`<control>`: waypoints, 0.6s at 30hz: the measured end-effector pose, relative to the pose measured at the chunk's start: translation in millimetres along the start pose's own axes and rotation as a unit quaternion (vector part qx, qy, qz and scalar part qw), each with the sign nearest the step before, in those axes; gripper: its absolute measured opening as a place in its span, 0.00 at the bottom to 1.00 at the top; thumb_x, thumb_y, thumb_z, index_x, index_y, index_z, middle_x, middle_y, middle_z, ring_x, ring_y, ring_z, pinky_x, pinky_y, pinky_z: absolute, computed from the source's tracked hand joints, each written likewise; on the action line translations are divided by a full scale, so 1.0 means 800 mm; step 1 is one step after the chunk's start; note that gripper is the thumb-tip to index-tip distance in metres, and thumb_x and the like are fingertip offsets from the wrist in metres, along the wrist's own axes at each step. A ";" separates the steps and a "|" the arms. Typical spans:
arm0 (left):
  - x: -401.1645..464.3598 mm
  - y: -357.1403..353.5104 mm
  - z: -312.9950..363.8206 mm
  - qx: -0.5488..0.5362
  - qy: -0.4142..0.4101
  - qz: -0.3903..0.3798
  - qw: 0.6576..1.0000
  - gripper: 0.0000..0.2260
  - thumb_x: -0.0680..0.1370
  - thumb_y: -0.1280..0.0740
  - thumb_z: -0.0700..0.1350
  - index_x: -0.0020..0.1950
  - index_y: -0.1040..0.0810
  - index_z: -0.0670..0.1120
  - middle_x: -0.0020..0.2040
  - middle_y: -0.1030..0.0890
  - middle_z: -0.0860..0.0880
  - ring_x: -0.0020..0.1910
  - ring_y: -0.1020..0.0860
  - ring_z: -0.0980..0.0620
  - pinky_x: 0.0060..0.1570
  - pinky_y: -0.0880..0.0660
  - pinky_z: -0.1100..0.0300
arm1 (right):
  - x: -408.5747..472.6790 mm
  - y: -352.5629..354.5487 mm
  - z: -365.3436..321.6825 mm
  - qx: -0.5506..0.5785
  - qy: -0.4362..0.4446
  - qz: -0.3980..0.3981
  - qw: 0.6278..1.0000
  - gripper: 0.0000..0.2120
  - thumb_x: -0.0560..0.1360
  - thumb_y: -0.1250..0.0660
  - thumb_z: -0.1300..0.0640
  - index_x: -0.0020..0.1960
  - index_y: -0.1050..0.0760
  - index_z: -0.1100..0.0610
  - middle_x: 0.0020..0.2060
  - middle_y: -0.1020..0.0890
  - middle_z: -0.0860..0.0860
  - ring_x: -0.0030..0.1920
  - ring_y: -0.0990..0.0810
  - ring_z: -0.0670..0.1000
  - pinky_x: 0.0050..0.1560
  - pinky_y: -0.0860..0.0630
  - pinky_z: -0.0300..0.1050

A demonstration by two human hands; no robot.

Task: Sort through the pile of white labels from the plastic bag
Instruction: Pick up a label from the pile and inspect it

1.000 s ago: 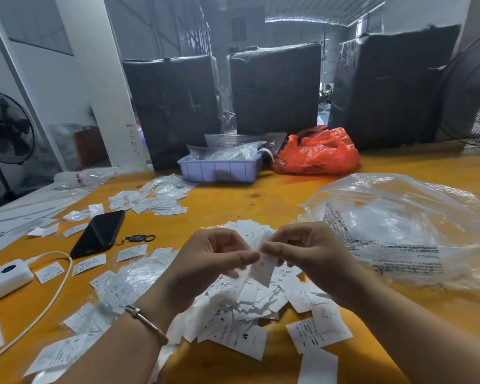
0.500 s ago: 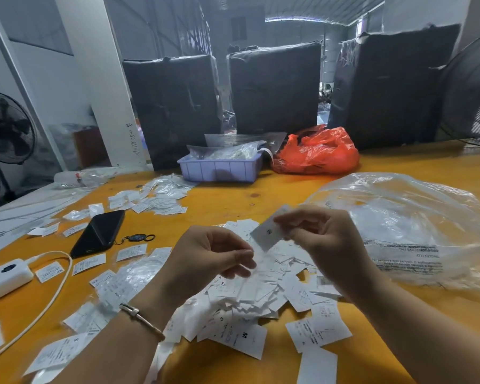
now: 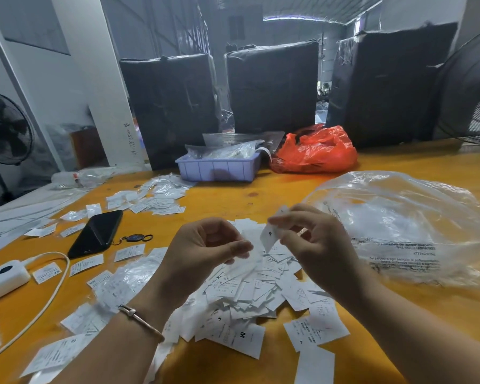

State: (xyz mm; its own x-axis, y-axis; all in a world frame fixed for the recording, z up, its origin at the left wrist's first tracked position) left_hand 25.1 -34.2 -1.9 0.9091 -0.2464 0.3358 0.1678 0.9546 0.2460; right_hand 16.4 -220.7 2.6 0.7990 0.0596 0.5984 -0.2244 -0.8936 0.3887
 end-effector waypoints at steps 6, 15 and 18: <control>0.002 0.004 0.000 -0.116 0.020 0.014 0.993 0.10 0.65 0.25 0.45 0.42 0.17 0.43 0.37 0.17 0.45 0.35 0.21 0.52 0.37 0.22 0.62 | -0.012 -0.023 0.008 0.064 -0.091 -0.191 0.975 0.15 0.67 0.26 0.45 0.45 0.16 0.56 0.40 0.15 0.47 0.38 0.20 0.40 0.38 0.25 0.31; -0.003 -0.004 -0.005 0.043 0.054 -0.090 0.994 0.12 0.71 0.31 0.27 0.50 0.25 0.38 0.40 0.15 0.42 0.41 0.17 0.47 0.44 0.20 0.58 | -0.002 -0.007 0.006 0.120 -0.058 -0.066 0.989 0.03 0.72 0.28 0.61 0.40 0.17 0.58 0.33 0.17 0.50 0.33 0.23 0.44 0.35 0.27 0.36; -0.004 -0.013 -0.007 0.142 0.040 -0.134 0.980 0.10 0.70 0.28 0.35 0.48 0.20 0.46 0.39 0.15 0.46 0.39 0.18 0.51 0.39 0.21 0.59 | -0.007 -0.014 -0.006 -0.021 0.040 -0.085 0.995 0.04 0.71 0.27 0.61 0.38 0.18 0.56 0.32 0.19 0.46 0.33 0.23 0.43 0.34 0.27 0.37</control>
State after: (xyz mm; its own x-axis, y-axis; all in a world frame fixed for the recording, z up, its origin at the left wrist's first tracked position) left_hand 22.5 -42.0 -10.9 0.8757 -0.4569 0.1559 0.3013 0.7695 0.5631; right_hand 12.1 -208.9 -1.7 0.7803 0.2461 0.5749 -0.1136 -0.8482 0.5174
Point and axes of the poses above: each hand's wrist, its own x-axis towards the middle knuckle, its own y-axis out of the back of the hand, z = x × y, the point moved 4 cm from there along x, towards the middle knuckle
